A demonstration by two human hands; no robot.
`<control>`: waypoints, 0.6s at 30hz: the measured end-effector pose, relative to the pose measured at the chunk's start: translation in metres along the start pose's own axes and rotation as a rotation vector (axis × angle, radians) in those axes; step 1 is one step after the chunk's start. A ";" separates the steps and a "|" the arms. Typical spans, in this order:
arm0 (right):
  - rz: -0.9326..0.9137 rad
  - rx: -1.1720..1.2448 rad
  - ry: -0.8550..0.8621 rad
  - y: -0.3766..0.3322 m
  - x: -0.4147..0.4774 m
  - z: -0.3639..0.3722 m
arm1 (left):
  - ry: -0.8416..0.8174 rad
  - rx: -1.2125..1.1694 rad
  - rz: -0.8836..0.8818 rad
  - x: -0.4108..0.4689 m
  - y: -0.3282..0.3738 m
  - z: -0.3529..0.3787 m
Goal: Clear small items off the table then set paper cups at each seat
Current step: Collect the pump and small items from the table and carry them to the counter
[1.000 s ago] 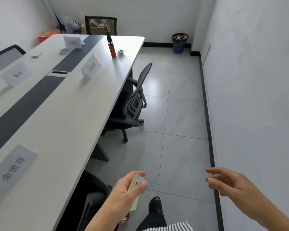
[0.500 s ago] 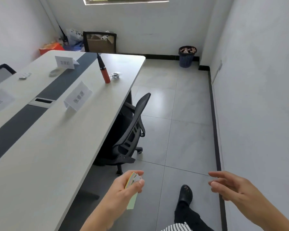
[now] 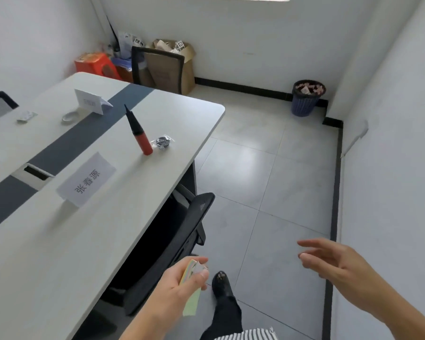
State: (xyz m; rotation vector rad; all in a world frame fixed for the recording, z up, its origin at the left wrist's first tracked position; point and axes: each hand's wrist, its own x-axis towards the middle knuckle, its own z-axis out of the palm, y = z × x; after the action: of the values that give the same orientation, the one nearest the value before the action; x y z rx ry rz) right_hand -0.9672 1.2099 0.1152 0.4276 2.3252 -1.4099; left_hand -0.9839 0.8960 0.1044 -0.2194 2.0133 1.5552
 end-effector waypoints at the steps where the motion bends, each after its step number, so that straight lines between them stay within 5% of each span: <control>1: 0.005 -0.014 -0.023 -0.004 0.022 -0.004 | 0.018 -0.007 -0.016 0.019 0.006 -0.003; 18: -0.022 -0.183 -0.191 -0.140 0.325 -0.089 | 0.139 -0.072 0.013 0.292 0.175 -0.077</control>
State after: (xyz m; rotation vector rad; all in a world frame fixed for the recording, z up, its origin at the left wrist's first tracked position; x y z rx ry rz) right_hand -1.3299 1.2457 0.1075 0.2051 2.2825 -1.1788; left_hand -1.3301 0.9412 0.1058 -0.3524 2.0685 1.6635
